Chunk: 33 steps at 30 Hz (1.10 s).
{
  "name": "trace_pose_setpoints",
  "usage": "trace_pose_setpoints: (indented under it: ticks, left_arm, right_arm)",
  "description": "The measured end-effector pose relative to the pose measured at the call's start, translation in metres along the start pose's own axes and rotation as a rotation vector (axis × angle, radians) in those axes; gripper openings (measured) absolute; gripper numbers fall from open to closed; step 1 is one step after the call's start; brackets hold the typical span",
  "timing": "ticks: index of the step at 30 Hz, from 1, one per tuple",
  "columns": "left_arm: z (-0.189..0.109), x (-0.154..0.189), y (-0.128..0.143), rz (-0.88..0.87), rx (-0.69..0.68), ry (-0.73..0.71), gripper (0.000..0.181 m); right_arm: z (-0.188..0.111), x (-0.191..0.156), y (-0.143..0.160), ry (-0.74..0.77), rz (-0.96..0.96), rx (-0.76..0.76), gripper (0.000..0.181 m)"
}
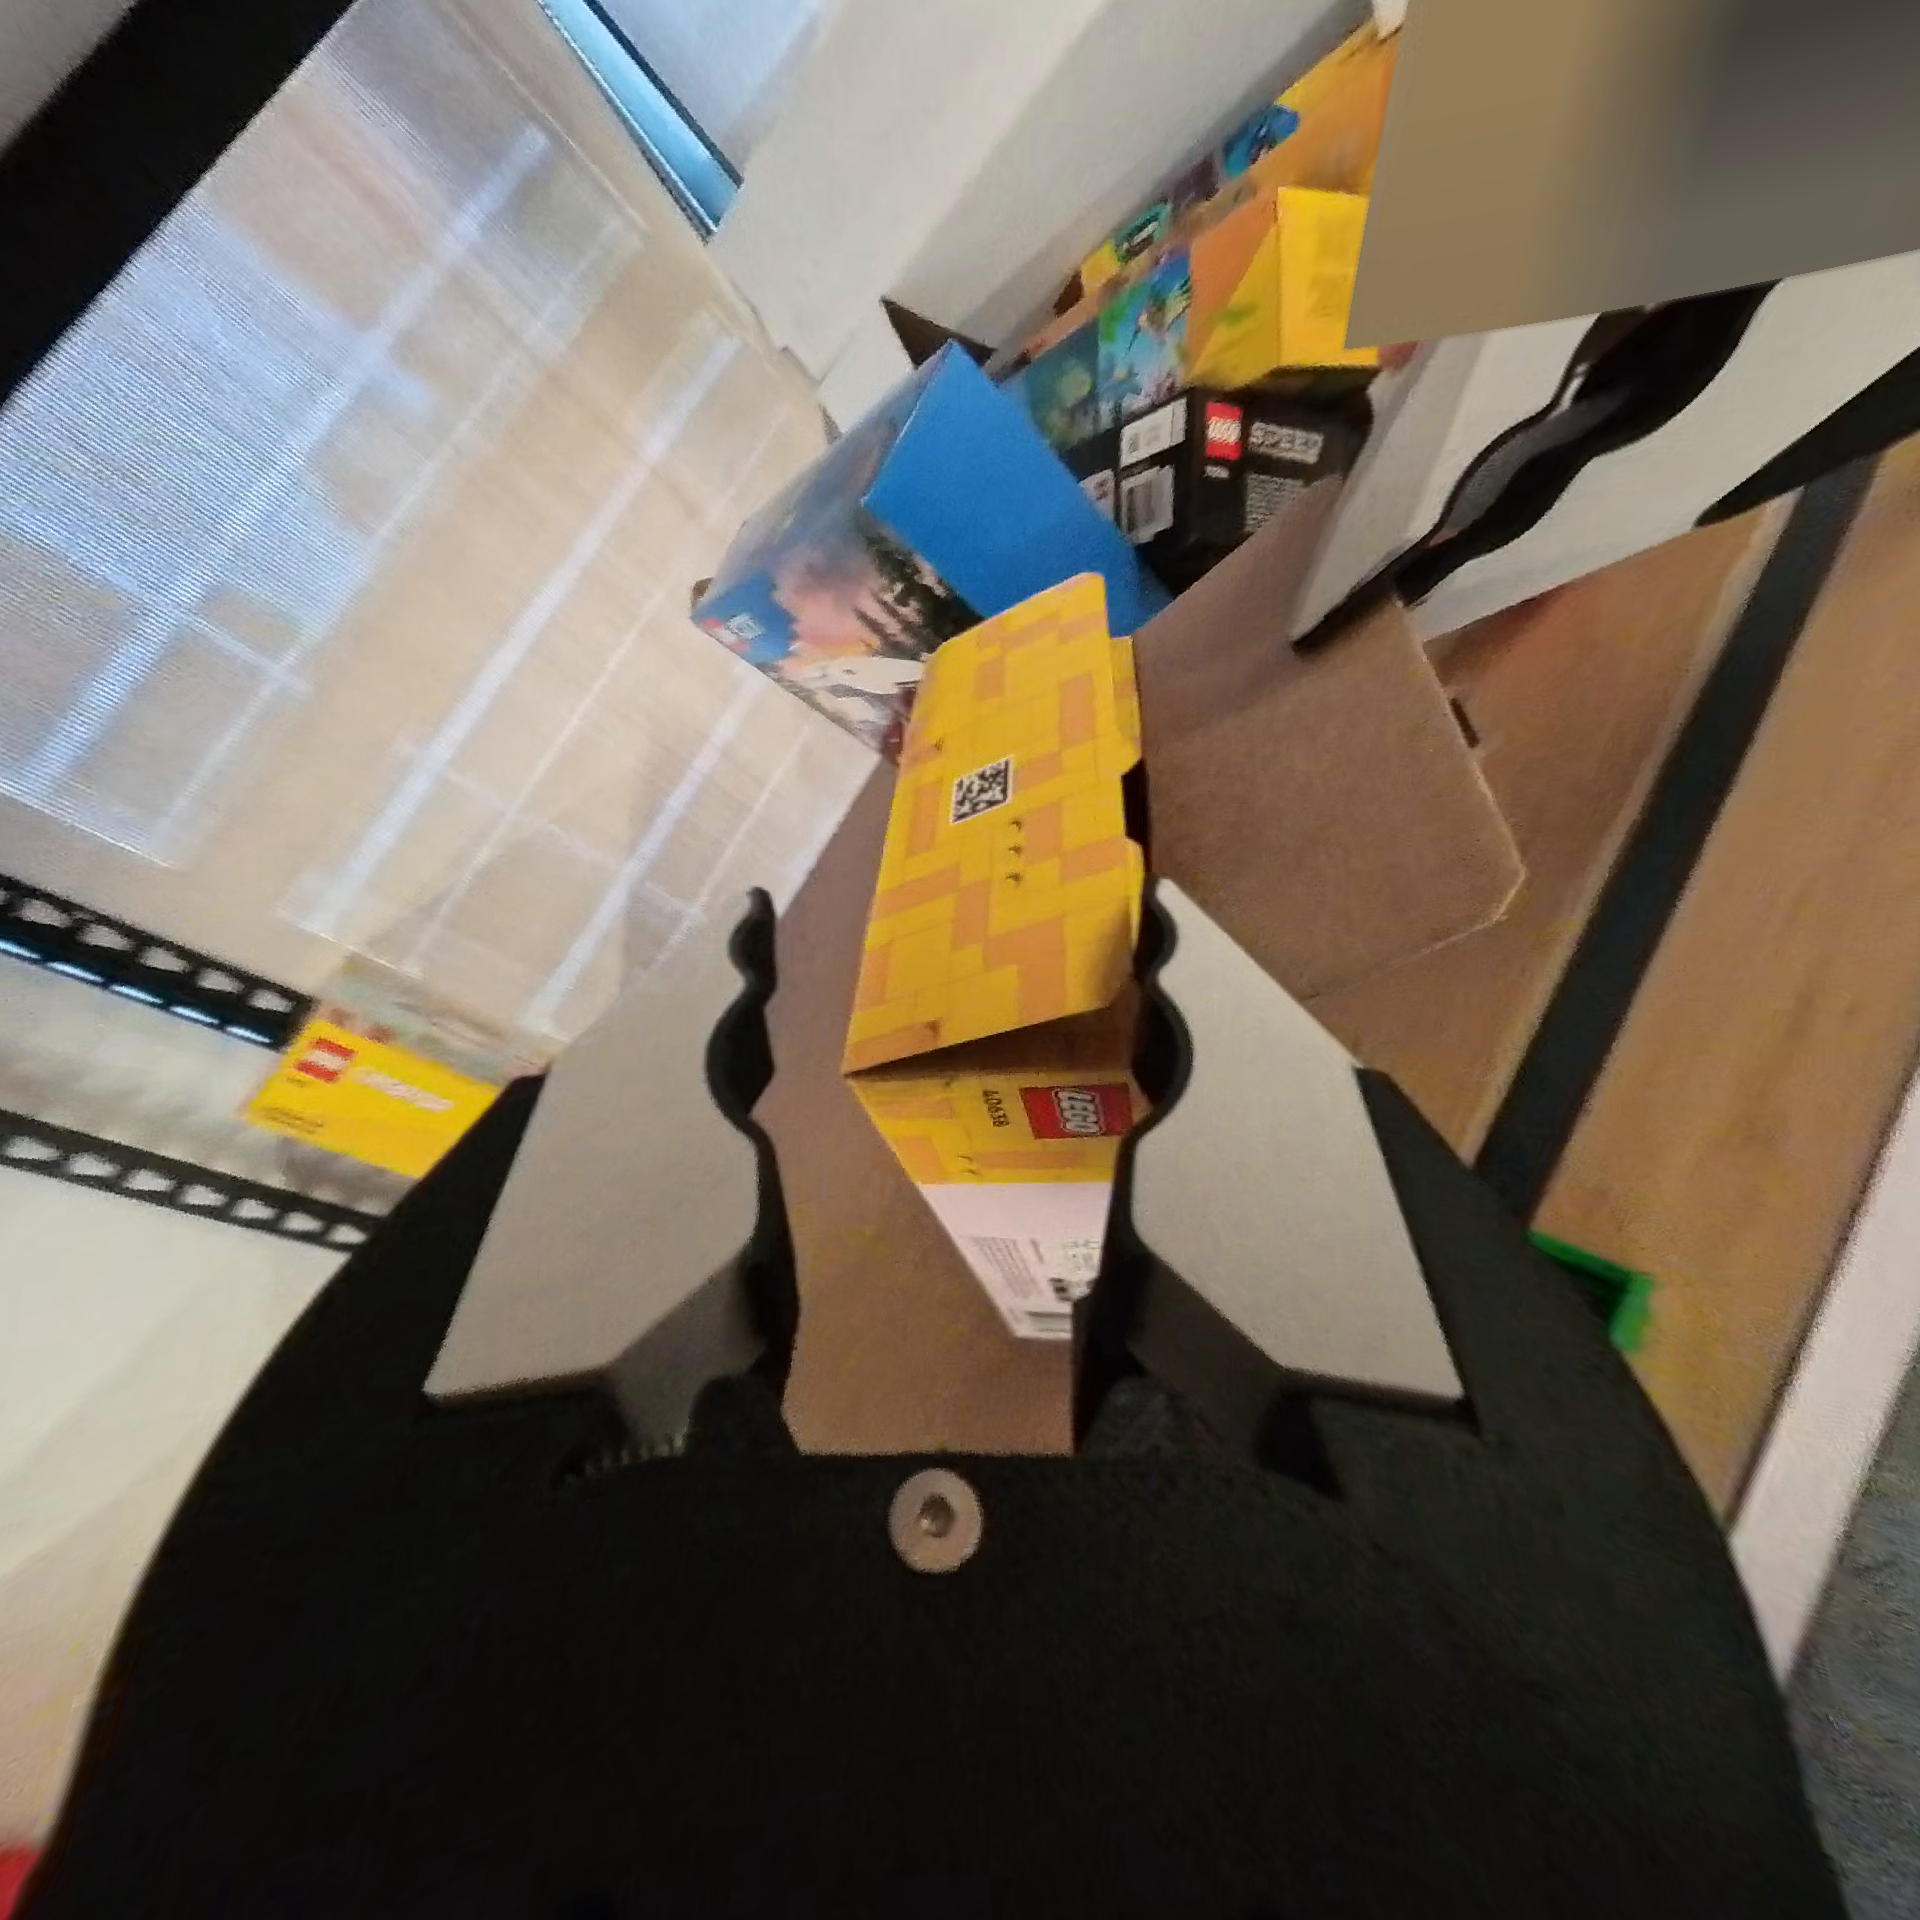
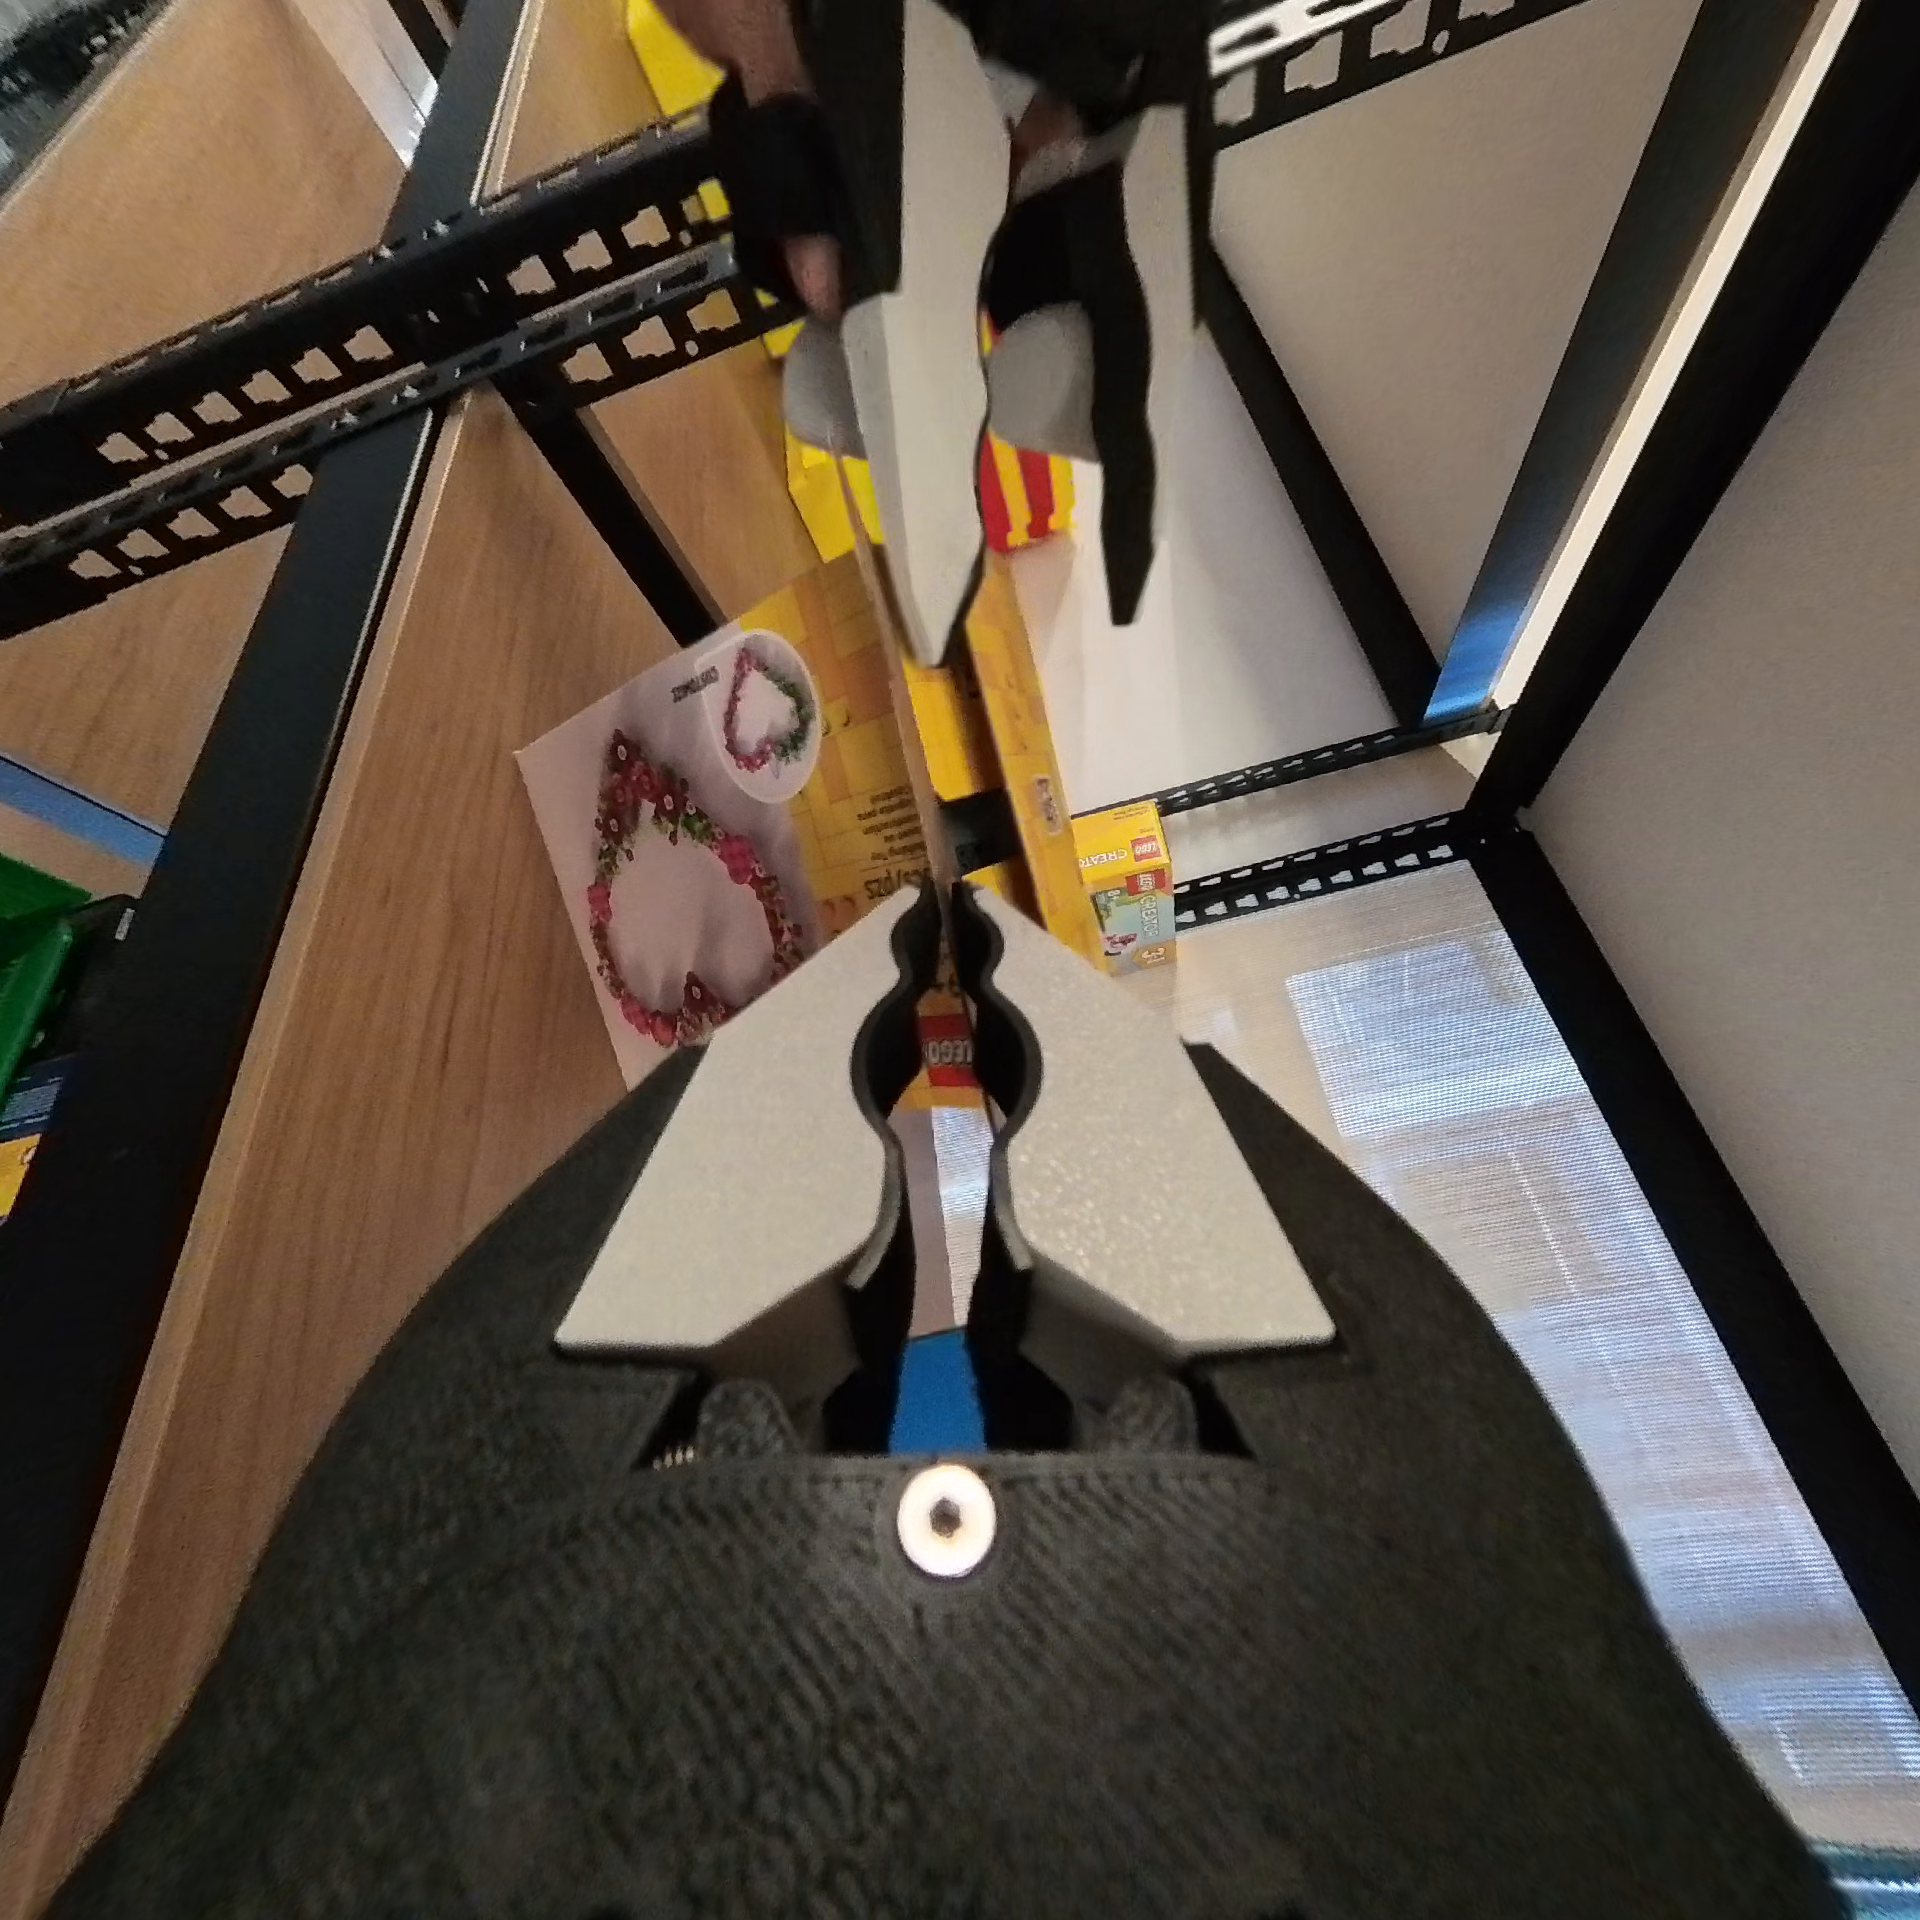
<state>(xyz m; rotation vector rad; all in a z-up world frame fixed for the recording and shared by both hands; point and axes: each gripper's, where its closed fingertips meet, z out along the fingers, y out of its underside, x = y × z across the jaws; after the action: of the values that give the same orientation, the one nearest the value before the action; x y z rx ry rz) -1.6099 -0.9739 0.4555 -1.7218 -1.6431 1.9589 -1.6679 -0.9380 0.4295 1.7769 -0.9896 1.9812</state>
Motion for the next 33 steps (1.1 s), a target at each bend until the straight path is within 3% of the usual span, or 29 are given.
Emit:
trace_pose_setpoints:
  ticks: [1,3,4,6,9,15,18,20,23,26,28,31,33]
  left_arm:
    - [-0.001,-0.001,-0.003,0.027,0.001,-0.015,0.055]
    - [-0.006,-0.001,-0.019,0.052,0.058,-0.016,0.003]
    - [-0.01,-0.01,-0.026,0.071,0.077,-0.069,0.002]
    - [-0.011,-0.031,-0.028,0.116,0.046,-0.174,0.006]
    - [0.001,-0.048,-0.025,0.097,-0.001,-0.213,0.009]
    - [0.016,-0.066,0.001,-0.312,-0.103,-0.102,0.013]
    - [0.017,-0.069,0.01,-0.319,-0.127,-0.108,0.023]
    - [0.007,-0.075,-0.005,-0.237,-0.088,-0.199,0.036]
    - [-0.026,-0.077,-0.047,-0.061,-0.009,-0.371,0.036]
    - [-0.036,-0.031,-0.081,-0.037,0.077,-0.192,0.016]
    - [-0.026,-0.006,-0.068,-0.08,-0.031,-0.059,0.022]
    - [-0.006,-0.023,-0.027,-0.136,-0.237,-0.156,0.048]
    - [0.0,-0.029,-0.002,-0.223,-0.343,-0.196,0.074]
  right_arm:
    - [0.0,-0.001,0.0,0.0,-0.01,-0.002,0.0]
    - [0.0,-0.005,-0.004,-0.009,-0.028,0.01,0.0]
    - [-0.002,-0.007,-0.006,-0.017,-0.034,0.019,0.0]
    - [-0.004,-0.009,-0.008,-0.023,-0.038,0.022,0.0]
    - [-0.006,-0.006,-0.001,0.001,-0.061,-0.004,0.0]
    - [-0.008,-0.006,-0.002,0.003,-0.034,0.037,0.0]
    - [-0.004,-0.001,0.002,0.014,-0.017,0.035,0.0]
    - [0.002,0.003,0.003,0.013,-0.002,0.039,0.001]
    - [0.01,0.009,0.003,0.001,0.024,0.046,0.001]
    - [0.017,0.014,0.002,-0.003,0.028,0.034,0.001]
    - [0.021,0.015,-0.001,0.002,0.034,0.024,0.001]
    - [0.026,0.011,-0.008,0.036,0.005,-0.008,0.001]
    - [0.028,0.006,-0.017,0.06,-0.039,-0.025,0.0]
